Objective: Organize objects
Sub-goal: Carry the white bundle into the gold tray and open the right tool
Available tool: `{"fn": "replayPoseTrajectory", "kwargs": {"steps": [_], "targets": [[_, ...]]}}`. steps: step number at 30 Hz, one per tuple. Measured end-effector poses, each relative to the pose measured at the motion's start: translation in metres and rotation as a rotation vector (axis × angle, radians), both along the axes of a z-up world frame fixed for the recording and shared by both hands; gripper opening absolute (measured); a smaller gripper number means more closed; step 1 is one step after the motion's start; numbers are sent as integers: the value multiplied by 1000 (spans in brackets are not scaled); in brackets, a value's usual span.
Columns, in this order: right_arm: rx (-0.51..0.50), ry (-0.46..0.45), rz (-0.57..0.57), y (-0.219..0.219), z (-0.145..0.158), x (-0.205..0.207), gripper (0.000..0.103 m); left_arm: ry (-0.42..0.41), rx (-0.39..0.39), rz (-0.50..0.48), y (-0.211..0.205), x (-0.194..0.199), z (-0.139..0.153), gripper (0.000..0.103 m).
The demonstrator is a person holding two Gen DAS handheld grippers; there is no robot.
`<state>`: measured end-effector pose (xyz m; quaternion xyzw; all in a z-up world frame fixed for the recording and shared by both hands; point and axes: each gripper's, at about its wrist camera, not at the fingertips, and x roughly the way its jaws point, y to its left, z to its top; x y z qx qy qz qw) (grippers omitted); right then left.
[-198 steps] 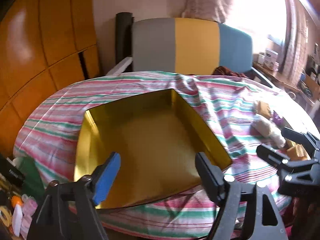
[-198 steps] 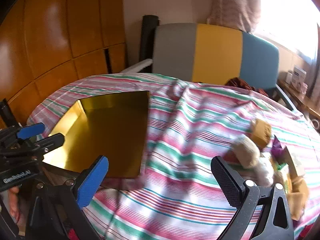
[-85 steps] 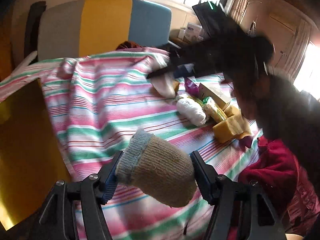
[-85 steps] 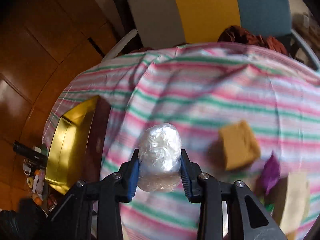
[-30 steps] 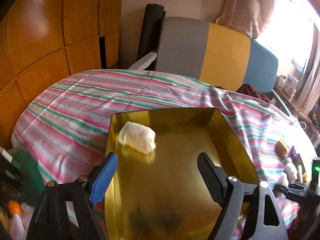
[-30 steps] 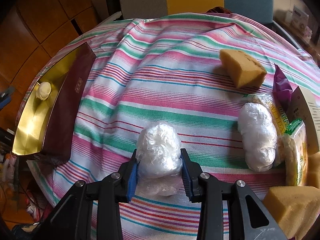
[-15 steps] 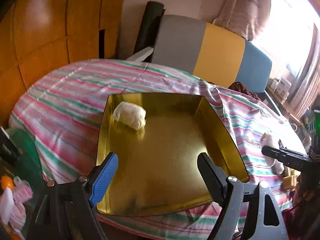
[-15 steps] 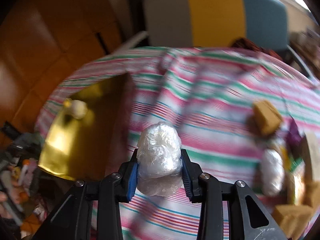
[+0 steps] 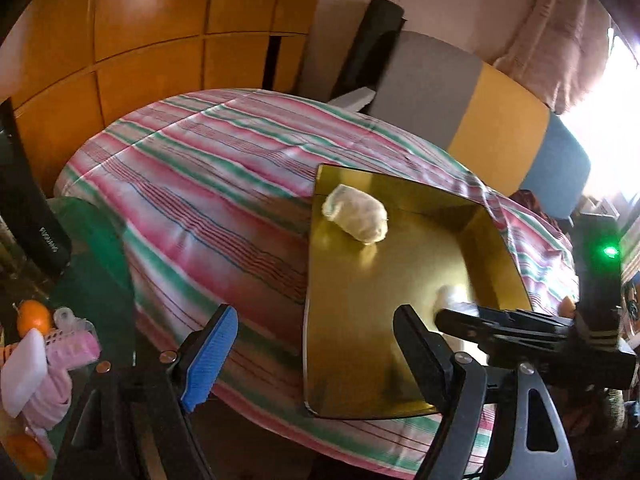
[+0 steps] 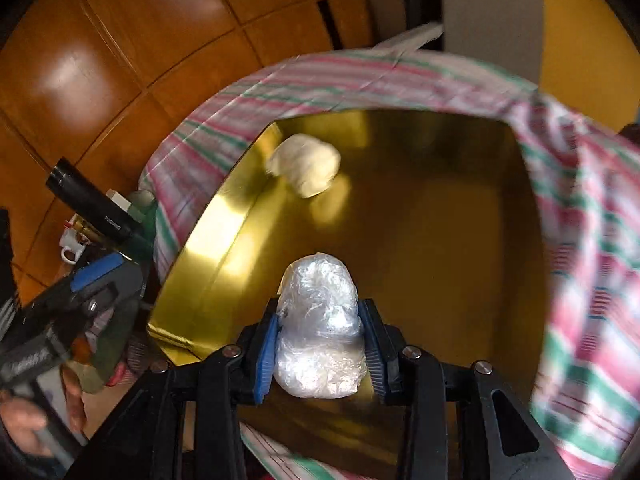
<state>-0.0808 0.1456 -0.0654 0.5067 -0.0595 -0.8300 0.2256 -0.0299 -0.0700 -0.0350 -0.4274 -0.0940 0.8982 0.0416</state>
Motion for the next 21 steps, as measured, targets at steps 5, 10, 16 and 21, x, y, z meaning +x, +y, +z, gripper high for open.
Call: {"fn": "replayPoseTrajectory", "kwargs": {"steps": [5, 10, 16, 21], "targets": [[-29, 6, 3, -15, -4, -11, 79, 6, -28, -5, 0, -1, 2, 82], [6, 64, 0, -8, 11, 3, 82, 12, -55, -30, 12, 1, 4, 81], [52, 155, -56, 12, 31, 24, 94, 12, -62, -81, 32, 5, 7, 77], [78, 200, -102, 27, 42, 40, 100, 21, -70, -123, 50, 11, 11, 77]]}}
